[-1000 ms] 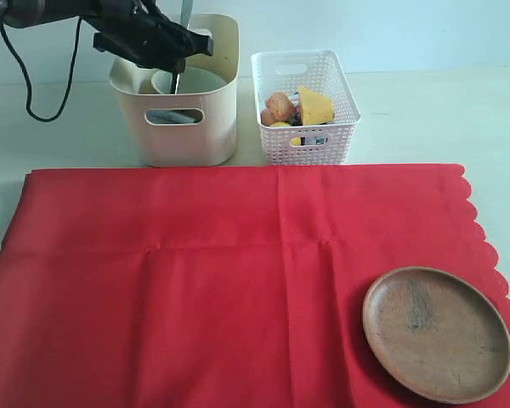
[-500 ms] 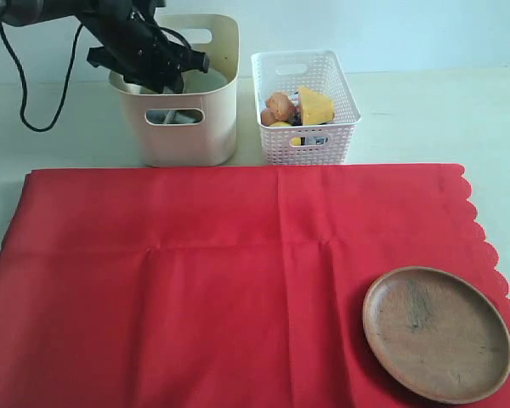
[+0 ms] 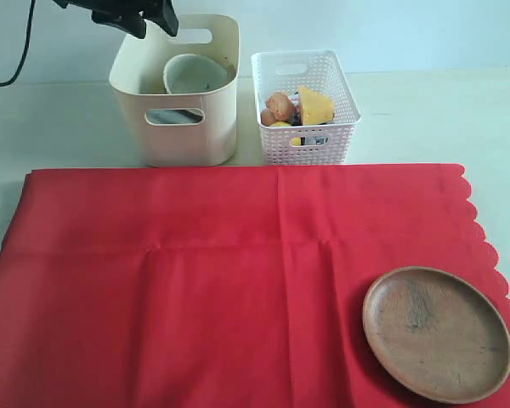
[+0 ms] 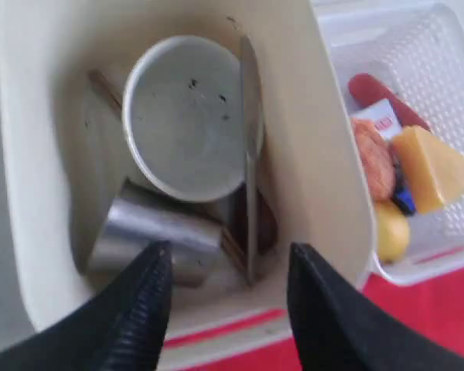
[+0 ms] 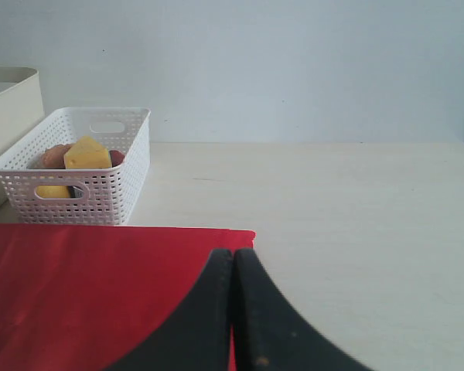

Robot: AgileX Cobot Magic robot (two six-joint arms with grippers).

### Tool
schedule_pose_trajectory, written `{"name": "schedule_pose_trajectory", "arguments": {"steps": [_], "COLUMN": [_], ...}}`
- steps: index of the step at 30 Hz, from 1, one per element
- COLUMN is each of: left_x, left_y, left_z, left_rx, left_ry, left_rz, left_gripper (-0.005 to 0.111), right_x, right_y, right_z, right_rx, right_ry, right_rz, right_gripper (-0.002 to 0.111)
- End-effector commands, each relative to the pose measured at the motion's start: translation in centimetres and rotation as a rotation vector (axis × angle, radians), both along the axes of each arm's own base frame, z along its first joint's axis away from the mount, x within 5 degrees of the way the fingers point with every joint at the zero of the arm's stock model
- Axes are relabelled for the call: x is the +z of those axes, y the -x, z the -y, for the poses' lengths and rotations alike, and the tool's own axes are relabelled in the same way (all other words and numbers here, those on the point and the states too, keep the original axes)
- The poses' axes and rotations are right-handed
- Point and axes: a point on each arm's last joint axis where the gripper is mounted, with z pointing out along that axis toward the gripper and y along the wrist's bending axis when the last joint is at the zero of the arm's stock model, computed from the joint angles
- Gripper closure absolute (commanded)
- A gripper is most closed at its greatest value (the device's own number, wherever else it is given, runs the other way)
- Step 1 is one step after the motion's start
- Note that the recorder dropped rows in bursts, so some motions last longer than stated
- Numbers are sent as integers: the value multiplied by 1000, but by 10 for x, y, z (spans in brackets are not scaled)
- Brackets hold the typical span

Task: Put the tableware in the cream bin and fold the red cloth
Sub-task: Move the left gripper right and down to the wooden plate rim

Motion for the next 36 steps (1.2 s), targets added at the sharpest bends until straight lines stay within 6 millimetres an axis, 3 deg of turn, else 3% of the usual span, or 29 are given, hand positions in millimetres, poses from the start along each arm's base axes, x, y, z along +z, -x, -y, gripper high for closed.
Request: {"name": "schedule_pose_trajectory", "arguments": {"steps": [1,5,11,27,36], "left_x": [10,9,-4,-112,-159], "left_y": [23,39,62,126,155], "left_z": [8,27,69,169,203], "left_rx": [-79,-205,-330,-539,-623], "left_ry": [92,176,158,90,127], "left_rz": [-162,-280,-328,-637,-771], "left_gripper": [60,60,60,60,60], "right_x": [0,0,0,0,0], "right_y": [0,0,0,0,0], "right_z": [0,0,0,0,0], "right_rx": [-3,-3,-3,-3,-3], "right_ry": [-1,-1,-1,-1,-1], "right_rz": [14,14,14,14,14], "right_gripper": [108,108,108,108,108]}}
